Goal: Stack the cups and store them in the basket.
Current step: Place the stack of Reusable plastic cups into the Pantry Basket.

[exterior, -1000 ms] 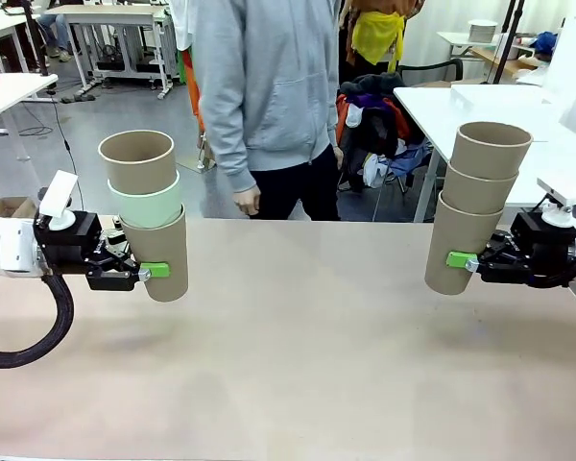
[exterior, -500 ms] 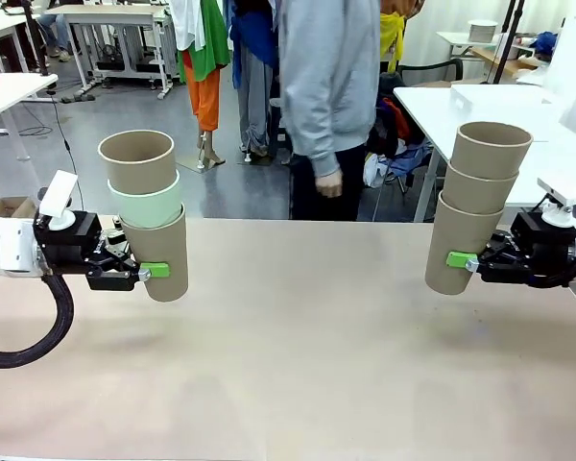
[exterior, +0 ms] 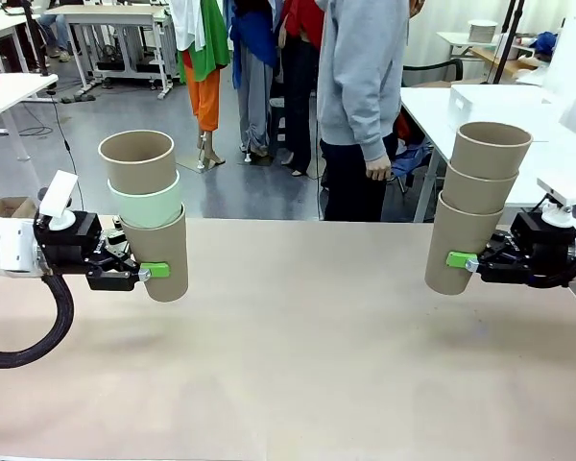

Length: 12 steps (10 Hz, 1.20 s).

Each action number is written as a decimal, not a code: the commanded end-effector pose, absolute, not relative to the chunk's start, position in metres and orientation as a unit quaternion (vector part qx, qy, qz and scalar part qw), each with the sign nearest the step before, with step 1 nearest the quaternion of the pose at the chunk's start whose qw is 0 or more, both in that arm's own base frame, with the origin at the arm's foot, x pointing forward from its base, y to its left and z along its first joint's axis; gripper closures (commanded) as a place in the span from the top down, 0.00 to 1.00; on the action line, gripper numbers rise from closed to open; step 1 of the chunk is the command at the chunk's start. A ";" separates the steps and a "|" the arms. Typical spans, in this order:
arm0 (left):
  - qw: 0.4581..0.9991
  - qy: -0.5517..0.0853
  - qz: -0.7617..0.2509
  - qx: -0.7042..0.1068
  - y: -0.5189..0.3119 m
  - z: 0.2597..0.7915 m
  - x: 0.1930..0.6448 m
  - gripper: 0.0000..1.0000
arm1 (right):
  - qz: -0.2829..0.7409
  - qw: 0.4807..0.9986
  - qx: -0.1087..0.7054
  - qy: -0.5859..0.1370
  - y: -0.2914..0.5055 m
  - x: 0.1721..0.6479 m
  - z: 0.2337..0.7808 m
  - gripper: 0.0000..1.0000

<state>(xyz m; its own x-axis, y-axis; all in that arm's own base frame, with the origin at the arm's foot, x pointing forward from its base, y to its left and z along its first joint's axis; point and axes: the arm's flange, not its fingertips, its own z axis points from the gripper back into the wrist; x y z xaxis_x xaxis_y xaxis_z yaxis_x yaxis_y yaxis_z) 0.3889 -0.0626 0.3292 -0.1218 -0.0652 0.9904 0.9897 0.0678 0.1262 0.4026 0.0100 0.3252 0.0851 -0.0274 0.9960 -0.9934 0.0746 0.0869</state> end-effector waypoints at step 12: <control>0.495 -0.536 -0.529 -0.433 -0.063 0.333 0.389 0.85 | 0.457 0.530 0.503 -0.507 0.010 0.401 0.328 0.84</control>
